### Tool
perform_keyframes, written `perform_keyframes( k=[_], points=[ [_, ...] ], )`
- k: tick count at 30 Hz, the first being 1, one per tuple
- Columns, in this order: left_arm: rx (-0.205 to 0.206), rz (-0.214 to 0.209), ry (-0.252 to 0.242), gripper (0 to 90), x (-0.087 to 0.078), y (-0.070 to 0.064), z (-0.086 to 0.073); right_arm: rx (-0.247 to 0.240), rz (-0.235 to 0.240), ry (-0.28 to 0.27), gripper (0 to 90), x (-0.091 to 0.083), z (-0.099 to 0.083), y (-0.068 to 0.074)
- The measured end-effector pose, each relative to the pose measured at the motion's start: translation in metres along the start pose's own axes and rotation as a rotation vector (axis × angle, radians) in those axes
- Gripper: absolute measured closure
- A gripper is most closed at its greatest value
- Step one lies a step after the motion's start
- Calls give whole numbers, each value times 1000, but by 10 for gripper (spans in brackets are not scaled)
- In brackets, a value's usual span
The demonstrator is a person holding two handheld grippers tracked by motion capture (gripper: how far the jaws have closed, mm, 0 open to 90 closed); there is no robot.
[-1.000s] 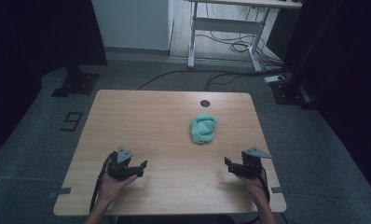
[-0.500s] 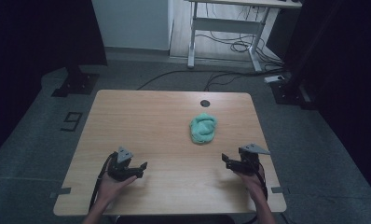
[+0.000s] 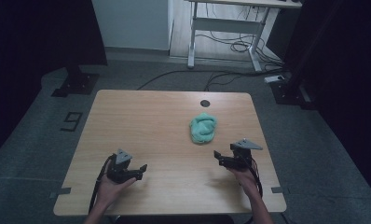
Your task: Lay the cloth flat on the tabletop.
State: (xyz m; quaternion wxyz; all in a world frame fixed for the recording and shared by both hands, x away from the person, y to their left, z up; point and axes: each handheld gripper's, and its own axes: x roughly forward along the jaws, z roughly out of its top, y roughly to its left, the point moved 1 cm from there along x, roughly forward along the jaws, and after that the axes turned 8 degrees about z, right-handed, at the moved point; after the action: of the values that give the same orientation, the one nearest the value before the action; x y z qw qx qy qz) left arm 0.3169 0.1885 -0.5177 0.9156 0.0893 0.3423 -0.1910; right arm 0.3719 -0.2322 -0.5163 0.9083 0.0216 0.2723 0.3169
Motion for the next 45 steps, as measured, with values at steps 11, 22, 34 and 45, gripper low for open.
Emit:
perform_keyframes(
  k=[11, 22, 34, 45],
  points=[
    [-31, -1, -5, 228, -9, 6, -6, -8, 47, 16, 146, 44, 30, 3],
    [-27, -5, 12, 235, -5, 0, -7, -16, 54, 29, 141, 78, 48, -1],
    [-40, 7, 11, 236, -2, 2, -6, -18, 36, 46, 127, 101, 58, -4],
    [-66, 22, -6, 240, -5, 7, -6, -21, -14, 145, 158, 139, 52, -11]
  ],
)
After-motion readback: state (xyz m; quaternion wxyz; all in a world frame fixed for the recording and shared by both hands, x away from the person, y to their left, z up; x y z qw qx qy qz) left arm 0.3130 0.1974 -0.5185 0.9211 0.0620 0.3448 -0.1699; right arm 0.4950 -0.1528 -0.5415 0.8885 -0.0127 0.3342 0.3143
